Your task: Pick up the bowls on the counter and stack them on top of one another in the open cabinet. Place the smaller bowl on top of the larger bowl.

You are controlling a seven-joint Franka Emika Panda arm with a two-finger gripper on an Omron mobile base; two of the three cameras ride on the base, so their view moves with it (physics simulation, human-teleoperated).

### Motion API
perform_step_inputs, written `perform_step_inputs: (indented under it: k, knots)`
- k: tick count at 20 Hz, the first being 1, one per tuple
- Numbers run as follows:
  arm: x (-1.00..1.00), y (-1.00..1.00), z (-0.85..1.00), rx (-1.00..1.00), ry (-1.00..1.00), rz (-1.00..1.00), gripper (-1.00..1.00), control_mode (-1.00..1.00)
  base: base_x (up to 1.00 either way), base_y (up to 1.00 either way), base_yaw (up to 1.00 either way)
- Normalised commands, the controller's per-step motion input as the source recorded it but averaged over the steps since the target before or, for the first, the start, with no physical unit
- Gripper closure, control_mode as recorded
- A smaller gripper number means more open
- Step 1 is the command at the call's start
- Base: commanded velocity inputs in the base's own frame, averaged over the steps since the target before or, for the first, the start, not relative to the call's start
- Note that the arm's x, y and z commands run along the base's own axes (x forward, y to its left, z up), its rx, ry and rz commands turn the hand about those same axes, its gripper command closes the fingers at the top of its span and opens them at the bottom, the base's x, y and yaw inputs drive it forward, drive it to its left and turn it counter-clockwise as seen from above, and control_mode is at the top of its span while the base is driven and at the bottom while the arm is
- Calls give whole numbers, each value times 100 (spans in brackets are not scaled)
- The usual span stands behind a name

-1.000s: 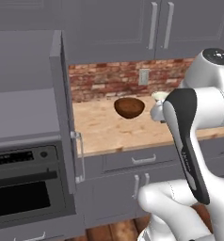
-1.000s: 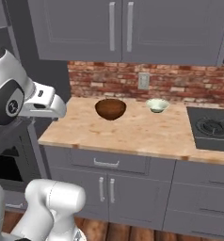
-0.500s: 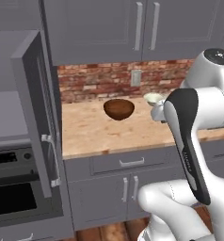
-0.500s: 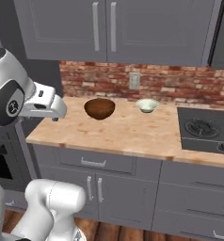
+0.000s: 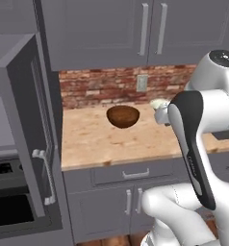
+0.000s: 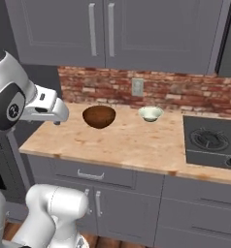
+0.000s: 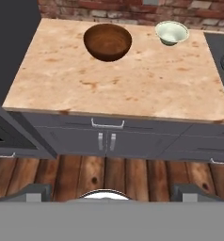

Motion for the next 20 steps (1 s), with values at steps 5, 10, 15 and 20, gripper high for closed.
perform_step_inputs:
  k: [5,10,15,20]
  knots:
    - [0,0,0,0,0,0,-100,100,46,-16,8]
    - [0,0,0,0,0,0,-100,100,45,-14,9]
    - [4,-3,-2,0,-1,1,-100,-100,29,-10,6]
    - [2,-11,-15,2,-10,4,-100,-100,0,0,0]
